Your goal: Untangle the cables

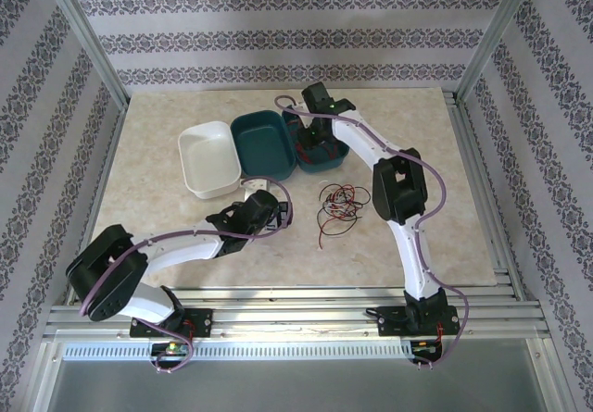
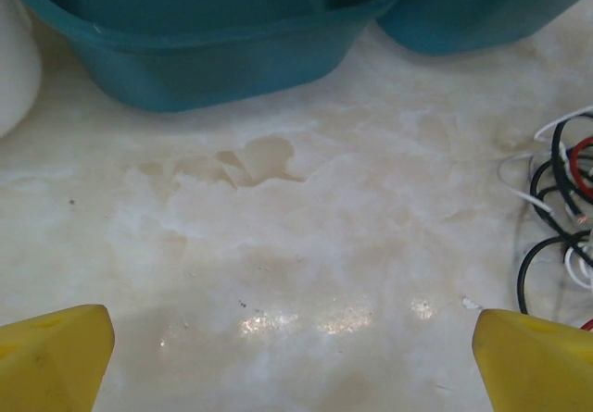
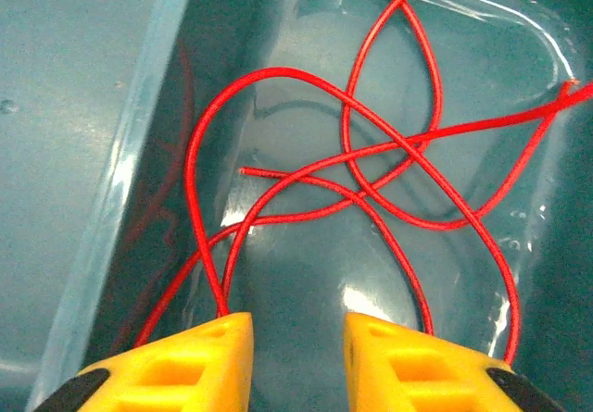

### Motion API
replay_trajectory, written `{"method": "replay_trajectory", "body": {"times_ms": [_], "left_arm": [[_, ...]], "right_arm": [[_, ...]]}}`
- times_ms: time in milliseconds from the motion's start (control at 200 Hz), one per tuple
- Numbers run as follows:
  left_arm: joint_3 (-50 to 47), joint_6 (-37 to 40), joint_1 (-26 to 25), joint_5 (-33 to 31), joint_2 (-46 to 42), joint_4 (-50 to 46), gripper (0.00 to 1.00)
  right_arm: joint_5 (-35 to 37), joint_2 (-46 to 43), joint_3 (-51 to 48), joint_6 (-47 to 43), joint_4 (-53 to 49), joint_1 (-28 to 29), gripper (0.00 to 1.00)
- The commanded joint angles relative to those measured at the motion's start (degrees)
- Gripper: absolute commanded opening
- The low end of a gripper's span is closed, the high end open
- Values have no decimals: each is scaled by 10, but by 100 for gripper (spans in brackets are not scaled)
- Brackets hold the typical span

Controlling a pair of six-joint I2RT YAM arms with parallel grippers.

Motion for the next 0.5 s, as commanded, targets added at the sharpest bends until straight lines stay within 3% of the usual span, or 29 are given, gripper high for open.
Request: {"method": "replay_trajectory", "body": {"times_ms": [0,160,495], "left_arm": [[-4,-12,0,-34,-31,-17,99],[-14,-6,2,-33,-49,-1,99],[31,72,1,53,-4,51,99]], "right_arm": [[3,-65,-19,18,19,8,33],[6,-125,-70,47,37,9,35],[25,-308,-282,173,66,-7,54]]}}
